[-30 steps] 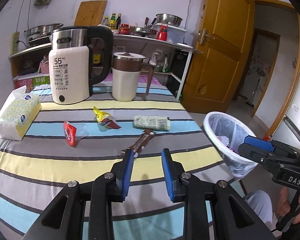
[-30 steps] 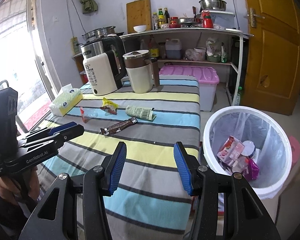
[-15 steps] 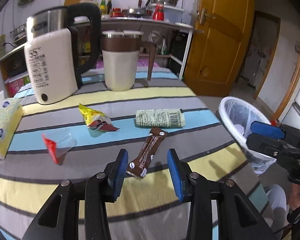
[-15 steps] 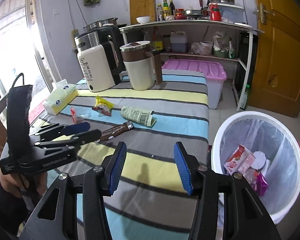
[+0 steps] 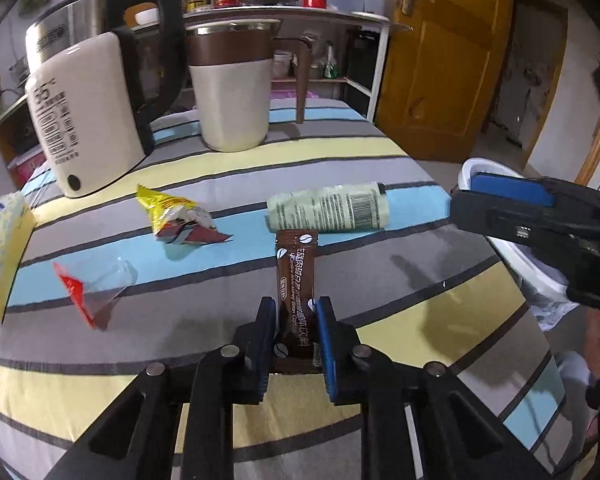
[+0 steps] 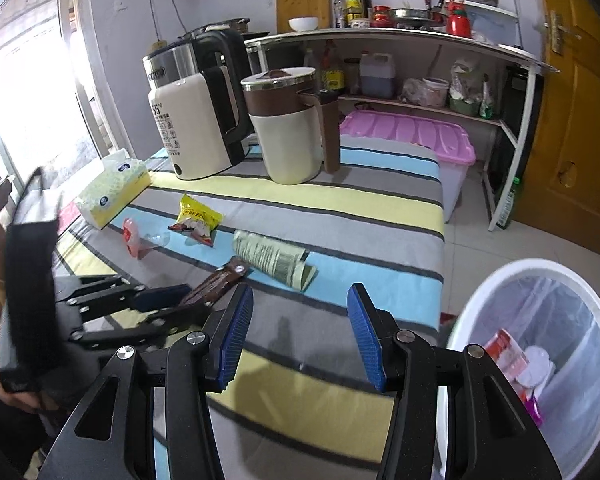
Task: Collect trash
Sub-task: 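Grasp the green-white paper wrapper with the right gripper while the left holds the chocolate bar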
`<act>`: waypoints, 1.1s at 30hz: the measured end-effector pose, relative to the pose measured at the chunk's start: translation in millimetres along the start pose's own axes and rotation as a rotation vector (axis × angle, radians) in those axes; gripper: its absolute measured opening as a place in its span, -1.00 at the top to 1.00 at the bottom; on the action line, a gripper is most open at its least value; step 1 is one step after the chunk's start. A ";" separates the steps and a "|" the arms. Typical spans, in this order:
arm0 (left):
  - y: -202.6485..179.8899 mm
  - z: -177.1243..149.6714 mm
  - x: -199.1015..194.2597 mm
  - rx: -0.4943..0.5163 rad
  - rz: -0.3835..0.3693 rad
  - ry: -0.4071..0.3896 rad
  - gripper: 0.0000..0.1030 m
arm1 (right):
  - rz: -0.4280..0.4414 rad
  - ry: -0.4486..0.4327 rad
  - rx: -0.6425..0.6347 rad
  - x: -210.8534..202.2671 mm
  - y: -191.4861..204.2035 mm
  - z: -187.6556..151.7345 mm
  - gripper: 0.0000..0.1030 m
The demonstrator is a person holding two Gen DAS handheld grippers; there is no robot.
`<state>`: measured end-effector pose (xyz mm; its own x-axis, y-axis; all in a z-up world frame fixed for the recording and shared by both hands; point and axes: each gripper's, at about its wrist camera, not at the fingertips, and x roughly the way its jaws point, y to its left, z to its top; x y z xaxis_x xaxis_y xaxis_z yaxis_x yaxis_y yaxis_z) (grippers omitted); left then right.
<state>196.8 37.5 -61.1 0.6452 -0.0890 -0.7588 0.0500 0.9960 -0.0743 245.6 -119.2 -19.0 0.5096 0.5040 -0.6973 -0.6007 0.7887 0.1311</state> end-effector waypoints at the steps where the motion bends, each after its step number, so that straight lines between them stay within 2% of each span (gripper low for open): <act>1: 2.8 -1.5 -3.4 -0.015 -0.002 -0.010 0.60 | 0.000 0.004 -0.008 2.8 0.3 1.5 0.03; 12: 32.1 -18.8 -30.0 -0.122 -0.009 -0.058 0.60 | 0.056 0.085 -0.093 61.5 11.5 22.5 0.02; 18: 43.0 -22.6 -32.5 -0.151 -0.012 -0.058 0.60 | 0.037 0.152 -0.122 86.1 19.7 20.0 0.04; 19: 43.8 -22.8 -32.5 -0.153 -0.013 -0.058 0.60 | 0.033 0.149 -0.123 85.5 20.5 20.0 0.08; 21: 45.0 -23.2 -32.8 -0.156 -0.015 -0.059 0.60 | 0.041 0.149 -0.113 83.4 20.4 19.9 0.38; 24: 45.1 -23.5 -32.9 -0.156 -0.014 -0.060 0.60 | 0.041 0.147 -0.098 80.5 21.1 17.7 0.50; 28: 43.6 -23.7 -34.6 -0.156 -0.011 -0.063 0.60 | 0.042 0.131 -0.082 74.8 22.9 15.0 0.56; 33: 40.4 -24.9 -36.9 -0.152 -0.013 -0.066 0.60 | 0.053 0.108 -0.056 58.6 24.5 6.6 0.77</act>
<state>156.0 80.8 -52.2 0.6939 -0.0962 -0.7137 -0.0540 0.9813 -0.1848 264.8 -68.0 -52.0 0.4090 0.5014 -0.7624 -0.6598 0.7397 0.1324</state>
